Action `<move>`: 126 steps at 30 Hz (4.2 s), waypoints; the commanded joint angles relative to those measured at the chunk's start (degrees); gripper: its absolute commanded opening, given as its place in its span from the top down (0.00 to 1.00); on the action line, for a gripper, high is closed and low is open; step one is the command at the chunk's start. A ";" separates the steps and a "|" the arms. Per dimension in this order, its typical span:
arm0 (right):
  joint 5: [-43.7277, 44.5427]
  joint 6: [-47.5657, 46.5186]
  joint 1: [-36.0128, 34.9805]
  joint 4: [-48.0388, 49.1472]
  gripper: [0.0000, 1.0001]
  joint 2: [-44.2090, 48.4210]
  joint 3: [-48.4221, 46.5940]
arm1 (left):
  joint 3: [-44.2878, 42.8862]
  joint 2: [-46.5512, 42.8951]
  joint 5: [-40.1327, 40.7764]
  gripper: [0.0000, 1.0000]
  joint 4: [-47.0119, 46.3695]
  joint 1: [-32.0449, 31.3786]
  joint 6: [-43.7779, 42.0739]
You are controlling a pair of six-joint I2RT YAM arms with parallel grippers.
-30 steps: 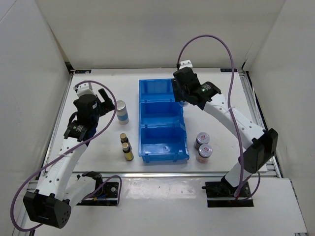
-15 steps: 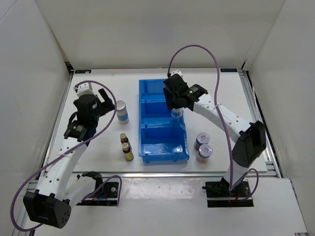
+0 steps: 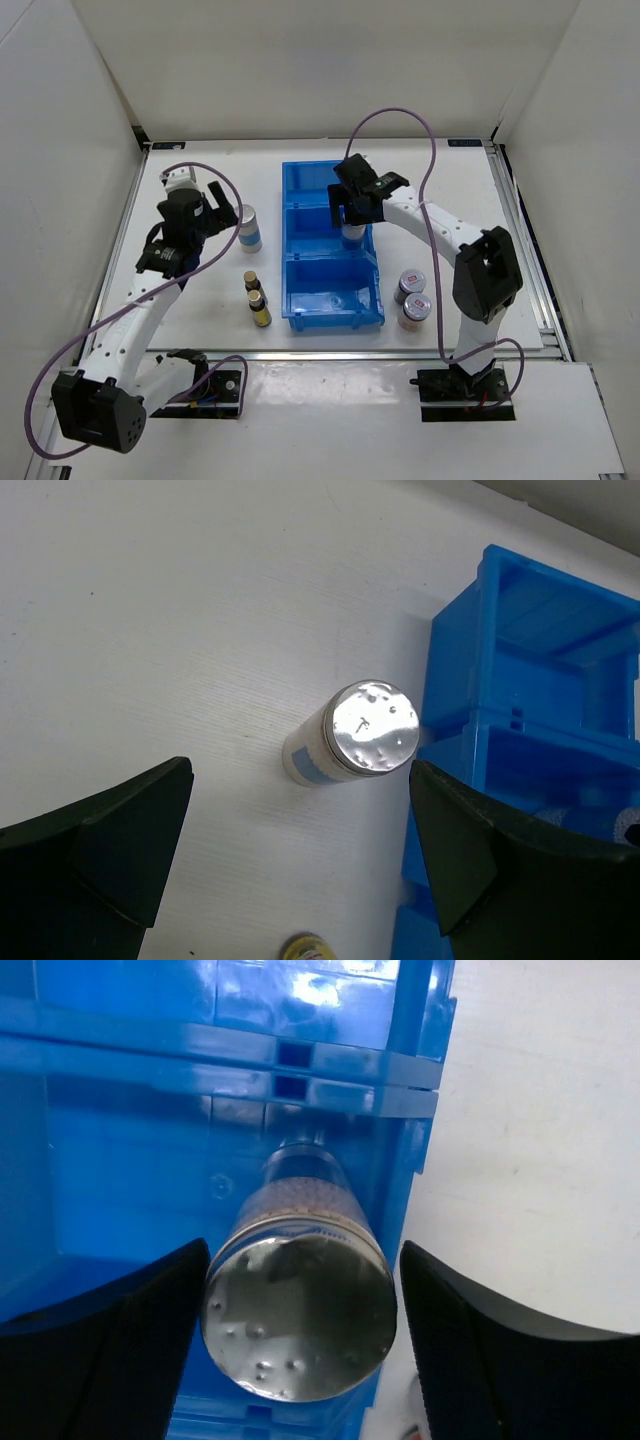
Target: Organize the condiment bottles
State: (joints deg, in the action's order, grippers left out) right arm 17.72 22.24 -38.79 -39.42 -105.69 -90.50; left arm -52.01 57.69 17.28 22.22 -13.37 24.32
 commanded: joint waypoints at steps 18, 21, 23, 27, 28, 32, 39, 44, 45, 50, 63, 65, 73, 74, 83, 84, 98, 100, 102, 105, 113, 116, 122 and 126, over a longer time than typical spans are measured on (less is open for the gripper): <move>3.47 -5.01 -0.06 -2.86 0.00 25.79 1.38 | -6.70 18.41 -17.54 0.00 1.34 -0.17 -4.28; 3.47 -6.15 -0.06 -2.33 0.00 28.08 3.22 | -9.41 22.01 -17.54 0.00 1.34 -0.17 -4.28; 3.99 -6.16 -0.06 -1.80 0.00 29.48 5.23 | -11.18 24.12 -17.54 0.00 3.00 -0.17 -4.80; 3.99 -7.20 -0.06 -1.80 0.00 31.77 6.99 | -14.52 27.30 -12.55 0.00 6.17 -0.69 -4.80; 3.99 -7.21 -0.06 -1.80 0.00 31.77 7.96 | -15.05 27.30 -12.53 0.00 6.17 -0.70 -4.80; 4.52 -7.21 -0.06 -1.27 0.00 33.09 9.55 | -16.55 28.35 -10.86 0.16 7.48 -0.70 -5.33; 5.93 -8.26 -0.06 -1.98 0.00 35.64 10.78 | -20.33 29.68 -8.76 0.71 10.82 -1.84 -5.33; 8.03 -8.26 -0.06 -5.66 0.00 39.24 10.78 | -27.60 24.23 0.02 0.77 14.87 -7.72 -5.33; 8.04 -8.26 -0.06 -6.28 0.00 40.90 10.78 | -28.84 23.53 0.04 0.81 14.87 -9.64 -5.33; 11.20 -6.08 -0.06 -12.24 0.00 47.49 12.71 | -35.60 21.06 -3.56 0.89 16.19 -15.45 -5.86; 13.66 -3.26 -0.06 -19.02 0.00 53.04 17.55 | -36.50 30.54 -7.17 0.89 13.83 -26.54 -2.26; 13.66 -3.26 -0.06 -19.03 0.00 53.04 17.55 | -35.79 32.04 -7.17 0.89 12.16 -26.54 -1.73; 13.05 -3.26 -0.06 -19.03 0.00 51.99 18.08 | -35.17 40.04 -6.64 0.76 9.60 -26.54 1.17; 13.05 -3.26 -0.06 -19.03 0.00 51.99 18.08 | -35.18 40.56 -6.64 0.64 9.60 -26.01 1.17; 12.52 -3.26 -0.06 -19.55 0.00 53.75 19.75 | -37.63 38.91 -1.14 0.01 12.57 -25.48 1.88; 12.52 -3.26 -0.06 -19.56 0.00 53.75 20.27 | -38.42 37.60 0.55 0.01 15.11 -25.48 1.09; 9.71 -2.73 -0.06 -18.50 0.00 54.80 23.96 | -22.00 3.14 -4.53 0.01 32.43 -20.47 1.60; 9.01 -0.98 -0.06 -18.50 0.00 56.11 26.15 | -19.19 2.26 -6.45 0.01 35.86 -20.47 3.97; 8.39 -0.97 -0.06 -18.50 0.00 56.90 26.86 | -16.21 1.20 -6.47 0.01 36.49 -20.47 5.30; 7.86 -0.97 -0.06 -18.50 0.00 57.53 26.34 | -13.83 0.40 -6.47 0.01 37.90 -20.47 6.01; 7.86 0.08 -0.06 -19.03 0.00 53.22 27.04 | -11.02 4.10 -8.31 0.01 39.04 -18.80 7.06; 9.00 0.61 -0.06 -19.03 0.00 51.73 27.56 | -10.39 4.89 -8.84 0.02 39.04 -17.67 7.06; 10.05 0.61 -0.06 -19.03 0.00 50.58 27.57 | -9.78 8.23 -9.36 0.08 38.51 -17.13 7.06; 11.28 1.66 -0.06 -19.03 0.00 50.58 28.10 | -9.25 9.46 -9.90 0.21 37.38 -16.61 6.53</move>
State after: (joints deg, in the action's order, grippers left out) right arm 26.65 22.41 -38.74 -58.61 -55.24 -62.81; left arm -61.89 67.55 8.80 60.75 -30.39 30.98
